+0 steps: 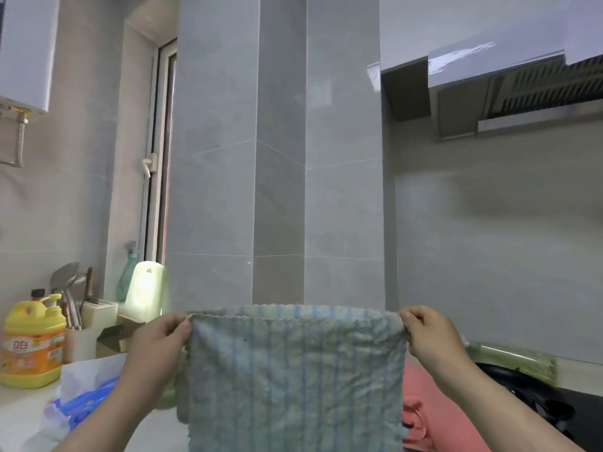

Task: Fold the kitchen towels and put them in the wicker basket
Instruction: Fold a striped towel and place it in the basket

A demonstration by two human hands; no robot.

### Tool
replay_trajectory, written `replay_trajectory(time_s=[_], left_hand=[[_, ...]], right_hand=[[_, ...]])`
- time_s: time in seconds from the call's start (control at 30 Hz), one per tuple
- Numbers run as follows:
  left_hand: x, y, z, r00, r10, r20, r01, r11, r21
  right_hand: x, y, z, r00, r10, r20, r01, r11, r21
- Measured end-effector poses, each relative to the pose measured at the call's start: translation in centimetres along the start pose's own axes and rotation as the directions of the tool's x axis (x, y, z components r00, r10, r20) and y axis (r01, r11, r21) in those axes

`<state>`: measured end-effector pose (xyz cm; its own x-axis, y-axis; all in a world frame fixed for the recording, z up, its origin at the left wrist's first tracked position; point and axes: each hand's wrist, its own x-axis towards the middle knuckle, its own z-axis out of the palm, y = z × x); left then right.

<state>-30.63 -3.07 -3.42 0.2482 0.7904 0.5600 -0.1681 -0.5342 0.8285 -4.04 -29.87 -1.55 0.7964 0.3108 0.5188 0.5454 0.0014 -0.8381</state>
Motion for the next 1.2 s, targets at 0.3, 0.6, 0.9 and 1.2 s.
replay_trajectory(time_s=[0.3,0.6,0.9,1.2], left_hand=[[1.6,2.5,1.0,0.993,-0.093,0.073,0.107,0.969,-0.223],[2.6,3.3,1.3,0.985,-0.166,0.042,0.171,0.951,-0.259],[2.7,4.6,1.4,0.985,-0.157,0.072,0.165,0.978,-0.126],[1.3,6.5,0.0,0.976,-0.168,0.142,0.186,0.975,-0.124]], right_hand=[[0.7,-1.1,-1.1,0.999,-0.03,-0.041,0.03,1.0,0.0],[1.2,-1.9,-2.3,0.995,-0.077,-0.059,0.076,0.997,-0.023],[0.9,-3.2,-3.8,0.988,-0.143,-0.05,0.139,0.987,-0.083],[0.3,-3.5,-5.1,0.997,-0.08,-0.02,0.079,0.996,-0.046]])
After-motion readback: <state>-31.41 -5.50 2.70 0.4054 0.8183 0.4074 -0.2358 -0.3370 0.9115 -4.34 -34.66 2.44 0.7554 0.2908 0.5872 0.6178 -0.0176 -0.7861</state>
